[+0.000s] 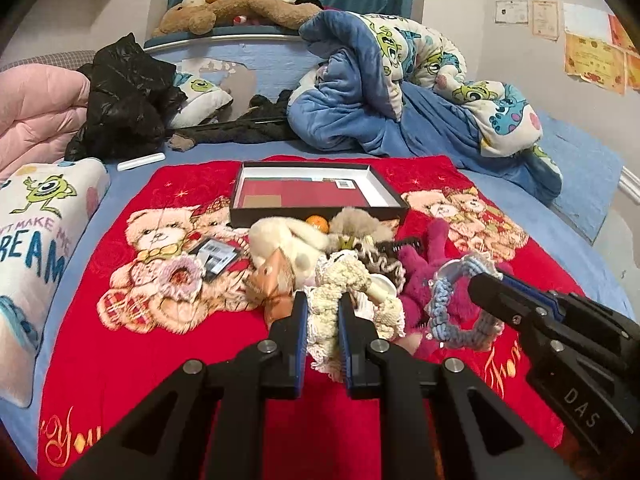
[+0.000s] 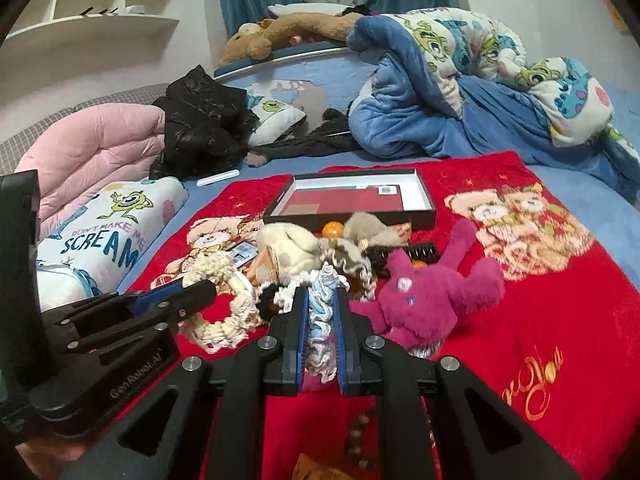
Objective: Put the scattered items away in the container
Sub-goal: 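Lift and carry both held scrunchies over the black box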
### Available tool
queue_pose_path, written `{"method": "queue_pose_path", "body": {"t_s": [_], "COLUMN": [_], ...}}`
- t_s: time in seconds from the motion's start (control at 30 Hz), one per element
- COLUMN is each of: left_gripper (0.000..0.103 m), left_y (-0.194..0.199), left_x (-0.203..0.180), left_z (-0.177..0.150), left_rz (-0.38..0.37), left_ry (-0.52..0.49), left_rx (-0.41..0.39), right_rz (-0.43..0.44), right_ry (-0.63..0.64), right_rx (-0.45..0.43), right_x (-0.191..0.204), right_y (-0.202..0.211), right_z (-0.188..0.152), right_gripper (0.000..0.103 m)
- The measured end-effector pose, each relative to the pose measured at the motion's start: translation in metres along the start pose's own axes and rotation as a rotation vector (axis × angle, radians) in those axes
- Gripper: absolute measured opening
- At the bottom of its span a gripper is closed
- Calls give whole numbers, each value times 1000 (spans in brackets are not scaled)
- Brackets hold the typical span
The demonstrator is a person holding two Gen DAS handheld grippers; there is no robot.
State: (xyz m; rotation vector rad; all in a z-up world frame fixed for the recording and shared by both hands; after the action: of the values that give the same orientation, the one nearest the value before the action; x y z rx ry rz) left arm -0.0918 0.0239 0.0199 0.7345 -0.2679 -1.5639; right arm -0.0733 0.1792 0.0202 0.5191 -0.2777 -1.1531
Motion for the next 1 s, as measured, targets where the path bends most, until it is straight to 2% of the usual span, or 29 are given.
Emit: {"method": "queue_pose_path", "body": {"t_s": [0.17,0.37,0.63,0.83,0.9,1.0], "left_gripper": [15,15,15,15,14,14], "left_y": [-24,-78,-174,-246,-262,-272], "left_x": [0,0,4,16,25,33], "left_z": [28,74,128,162,169,162], "left_rz": [3,10,36,50,60,28], "left_ry": [-4,-14,-3,36,65,72], "left_rx": [-13,-14,7,47,59,62], "right_rz": [-11,-8,33,29,29,41], "right_ry": [18,16,27,64,30,-53], "right_rx": [-22,-34,-19,-12,1,47], "right_x": [-16,-40,-70,-81,-92,-113], "right_y": [-11,-42,-121,-204,-228,-258], "right_z": [24,55,93,130,136,134], "right_gripper": [12,12,12,12,12,12]}}
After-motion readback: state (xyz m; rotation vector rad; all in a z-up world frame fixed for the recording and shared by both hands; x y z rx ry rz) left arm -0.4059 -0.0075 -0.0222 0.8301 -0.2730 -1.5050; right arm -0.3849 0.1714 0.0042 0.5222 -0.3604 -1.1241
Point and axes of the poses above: each gripper's, at about its wrist camera, not at the fingertips, and y roughly against the way its jaws point, x to its left, z to its top, the point moved 2 cm from there along -y, roughly the way its jaws point, and after that the axes turned 12 degrees about y, right-handed, at the moved point
